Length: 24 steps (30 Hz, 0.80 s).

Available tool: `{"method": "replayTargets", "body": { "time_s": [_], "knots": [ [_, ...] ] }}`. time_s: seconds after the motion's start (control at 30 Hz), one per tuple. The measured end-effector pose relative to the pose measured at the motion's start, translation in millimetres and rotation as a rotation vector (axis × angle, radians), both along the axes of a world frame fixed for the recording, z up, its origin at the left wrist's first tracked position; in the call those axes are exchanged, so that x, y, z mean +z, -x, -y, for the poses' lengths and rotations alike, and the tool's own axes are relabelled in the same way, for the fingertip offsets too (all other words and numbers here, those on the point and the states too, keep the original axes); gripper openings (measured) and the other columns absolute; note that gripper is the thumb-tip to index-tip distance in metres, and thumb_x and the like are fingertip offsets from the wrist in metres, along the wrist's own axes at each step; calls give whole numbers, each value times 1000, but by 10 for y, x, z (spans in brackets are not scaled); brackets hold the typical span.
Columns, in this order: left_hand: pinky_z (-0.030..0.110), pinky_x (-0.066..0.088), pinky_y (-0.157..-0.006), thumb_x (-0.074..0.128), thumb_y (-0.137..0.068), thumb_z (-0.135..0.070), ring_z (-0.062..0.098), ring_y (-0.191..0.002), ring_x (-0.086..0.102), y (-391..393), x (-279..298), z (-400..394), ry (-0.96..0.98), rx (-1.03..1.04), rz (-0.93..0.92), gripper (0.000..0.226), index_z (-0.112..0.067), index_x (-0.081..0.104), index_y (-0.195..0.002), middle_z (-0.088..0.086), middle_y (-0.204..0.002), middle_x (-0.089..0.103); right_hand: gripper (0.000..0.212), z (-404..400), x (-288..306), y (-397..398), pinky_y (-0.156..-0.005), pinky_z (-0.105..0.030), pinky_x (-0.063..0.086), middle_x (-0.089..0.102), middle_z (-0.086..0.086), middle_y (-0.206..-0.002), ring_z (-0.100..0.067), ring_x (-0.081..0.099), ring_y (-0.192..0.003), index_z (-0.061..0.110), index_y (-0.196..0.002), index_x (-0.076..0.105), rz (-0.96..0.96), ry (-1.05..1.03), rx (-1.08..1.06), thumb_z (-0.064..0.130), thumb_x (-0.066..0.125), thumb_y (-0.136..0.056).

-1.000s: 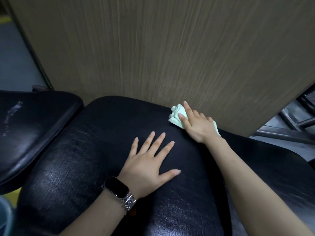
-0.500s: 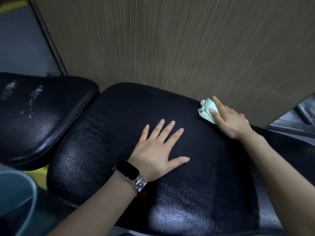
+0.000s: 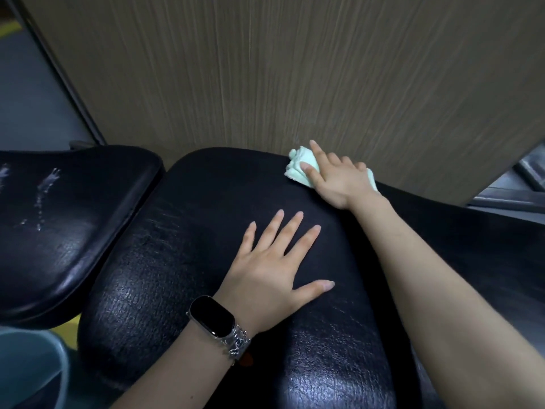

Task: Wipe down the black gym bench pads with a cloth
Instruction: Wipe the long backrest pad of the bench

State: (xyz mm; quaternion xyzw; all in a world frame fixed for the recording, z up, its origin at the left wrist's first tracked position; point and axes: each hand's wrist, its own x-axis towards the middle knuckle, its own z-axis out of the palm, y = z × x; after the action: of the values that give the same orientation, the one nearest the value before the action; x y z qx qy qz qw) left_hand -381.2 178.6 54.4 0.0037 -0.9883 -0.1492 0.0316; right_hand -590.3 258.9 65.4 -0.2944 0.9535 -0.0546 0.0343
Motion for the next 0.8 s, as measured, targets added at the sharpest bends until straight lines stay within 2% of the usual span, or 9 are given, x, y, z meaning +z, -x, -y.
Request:
{"method": "replayTargets", "body": {
  "time_s": [0.07, 0.17, 0.23, 0.4, 0.57, 0.7, 0.8],
  "knots": [
    [41, -11, -112, 9, -74, -77, 11, -142, -14, 1, -10, 22, 1, 9, -20, 84, -37, 7, -147, -11, -157, -4, 63, 153, -17, -22, -106, -51, 20, 36, -5, -148, -31, 33, -133, 32, -151, -1, -7, -2, 28, 59, 13, -96],
    [46, 5, -112, 20, -80, -75, 16, -144, 8, 4, -38, 62, 26, 5, -70, 79, -31, 27, -146, -6, -155, 18, 63, 272, -30, -34, -108, -51, 18, 36, -4, -148, -30, 32, -134, 32, -151, 0, -1, 16, 70, 59, 13, -96],
    [50, 13, -111, 22, -82, -74, 18, -143, 16, 8, -64, 79, 52, -6, -86, 77, -29, 33, -144, -4, -153, 26, 63, 254, -29, -24, -108, -49, 19, 36, -4, -147, -29, 32, -134, 33, -151, 0, 13, 38, 94, 59, 14, -96],
    [51, 15, -110, 18, -84, -74, 18, -143, 16, 11, -55, 101, 54, -29, -66, 77, -29, 31, -144, -5, -154, 25, 63, 83, 18, 49, -106, -42, 22, 38, -1, -146, -23, 34, -133, 32, -152, 3, 38, 60, 151, 58, 18, -96],
    [46, -1, -115, 16, -83, -77, 14, -144, 0, -5, -51, 154, 25, -31, -50, 77, -34, 18, -147, -9, -157, 10, 63, -16, 43, 89, -104, -40, 25, 41, 1, -142, -22, 37, -130, 34, -152, 3, 51, 43, 149, 58, 17, -96],
    [45, 16, -101, 16, -84, -76, 19, -140, 24, -11, -42, 212, 108, -39, -3, 76, -30, 33, -143, -5, -152, 30, 63, 143, 56, 72, -102, -43, 26, 40, 0, -143, -23, 37, -130, 32, -152, 0, 47, 2, 145, 57, 15, -96],
    [45, 20, -99, 12, -84, -76, 19, -137, 32, 9, -67, 246, 124, -34, 18, 77, -30, 38, -140, -6, -149, 36, 64, 419, 57, 32, -103, -45, 26, 38, -1, -146, -25, 36, -131, 30, -152, -2, 41, -8, 179, 58, 14, -96]
  ]
}}
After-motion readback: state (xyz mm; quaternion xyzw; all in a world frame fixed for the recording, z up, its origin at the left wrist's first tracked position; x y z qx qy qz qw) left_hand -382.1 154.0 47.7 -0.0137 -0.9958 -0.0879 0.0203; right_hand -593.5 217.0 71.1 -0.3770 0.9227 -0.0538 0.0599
